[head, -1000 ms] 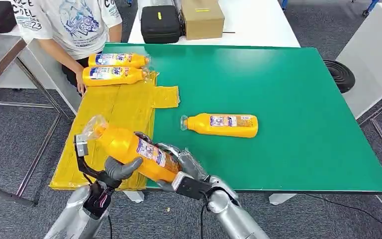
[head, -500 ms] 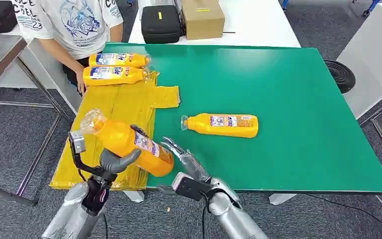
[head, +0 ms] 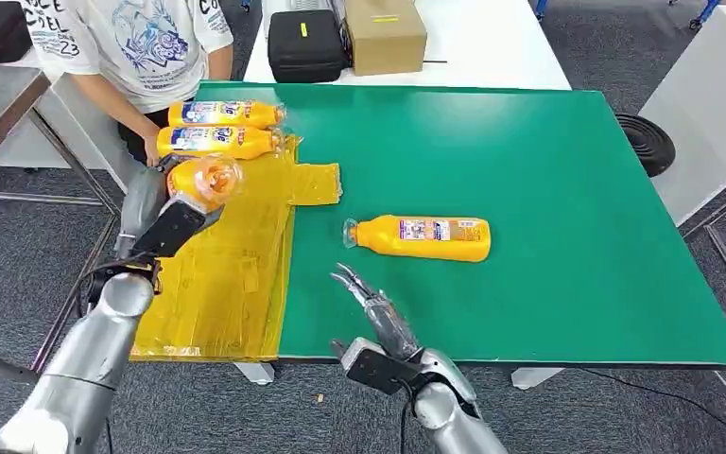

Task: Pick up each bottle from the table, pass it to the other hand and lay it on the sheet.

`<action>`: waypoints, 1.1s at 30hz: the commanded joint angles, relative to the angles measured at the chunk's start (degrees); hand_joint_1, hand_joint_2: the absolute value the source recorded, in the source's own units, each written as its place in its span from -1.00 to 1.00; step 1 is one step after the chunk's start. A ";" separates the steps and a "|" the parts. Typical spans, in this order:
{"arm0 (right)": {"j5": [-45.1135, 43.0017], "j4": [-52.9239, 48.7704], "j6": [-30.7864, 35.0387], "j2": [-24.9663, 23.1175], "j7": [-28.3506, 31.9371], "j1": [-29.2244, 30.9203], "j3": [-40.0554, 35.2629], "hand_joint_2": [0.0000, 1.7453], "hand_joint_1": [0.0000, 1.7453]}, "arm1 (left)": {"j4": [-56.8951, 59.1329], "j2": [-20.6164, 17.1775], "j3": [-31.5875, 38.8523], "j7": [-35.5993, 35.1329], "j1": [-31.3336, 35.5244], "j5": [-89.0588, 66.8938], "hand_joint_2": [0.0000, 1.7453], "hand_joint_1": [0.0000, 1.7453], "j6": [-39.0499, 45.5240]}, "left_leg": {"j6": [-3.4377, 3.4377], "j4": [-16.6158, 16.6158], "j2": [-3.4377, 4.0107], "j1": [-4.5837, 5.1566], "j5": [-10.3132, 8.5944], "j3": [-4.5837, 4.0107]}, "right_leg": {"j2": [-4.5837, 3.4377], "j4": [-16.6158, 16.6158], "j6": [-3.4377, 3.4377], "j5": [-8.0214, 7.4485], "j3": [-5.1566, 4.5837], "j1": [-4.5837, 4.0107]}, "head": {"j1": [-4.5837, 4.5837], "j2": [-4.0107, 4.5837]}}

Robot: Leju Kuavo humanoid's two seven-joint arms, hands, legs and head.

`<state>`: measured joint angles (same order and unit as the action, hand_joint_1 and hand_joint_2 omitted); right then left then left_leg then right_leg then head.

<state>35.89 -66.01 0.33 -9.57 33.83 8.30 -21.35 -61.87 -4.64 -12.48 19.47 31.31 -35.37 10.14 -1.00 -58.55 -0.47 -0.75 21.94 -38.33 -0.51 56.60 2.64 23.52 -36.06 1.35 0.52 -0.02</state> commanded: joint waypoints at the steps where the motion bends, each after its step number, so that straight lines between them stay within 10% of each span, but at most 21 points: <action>1: -0.07 -4.02 -0.36 2.33 -0.05 -1.13 3.82 -1.00 -1.00 | 10.17 -7.08 -7.10 -2.82 9.05 -8.17 1.00 1.00 -9.35 | 0.01 0.00 -0.03 0.00 0.05 0.11 | 0.08 0.01 -0.09 0.07 0.11 -0.02 | 0.02 0.00; 33: 0.07 -14.46 0.72 1.57 -1.03 -5.12 15.25 -1.00 -1.00 | 29.48 -4.05 -20.21 -5.37 9.07 -22.25 1.00 1.00 -13.85 | -0.01 0.04 -0.08 0.02 0.08 0.26 | 0.17 -0.05 -0.11 0.12 0.29 -0.02 | 0.00 0.00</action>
<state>35.87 -81.09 1.18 -7.76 32.74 3.35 -8.53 -39.83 -11.87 -29.22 14.32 37.93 -57.57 -3.23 -1.00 -58.55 -0.45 -0.74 21.95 -38.34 -0.51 56.60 2.63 23.52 -36.09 1.35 0.52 -0.02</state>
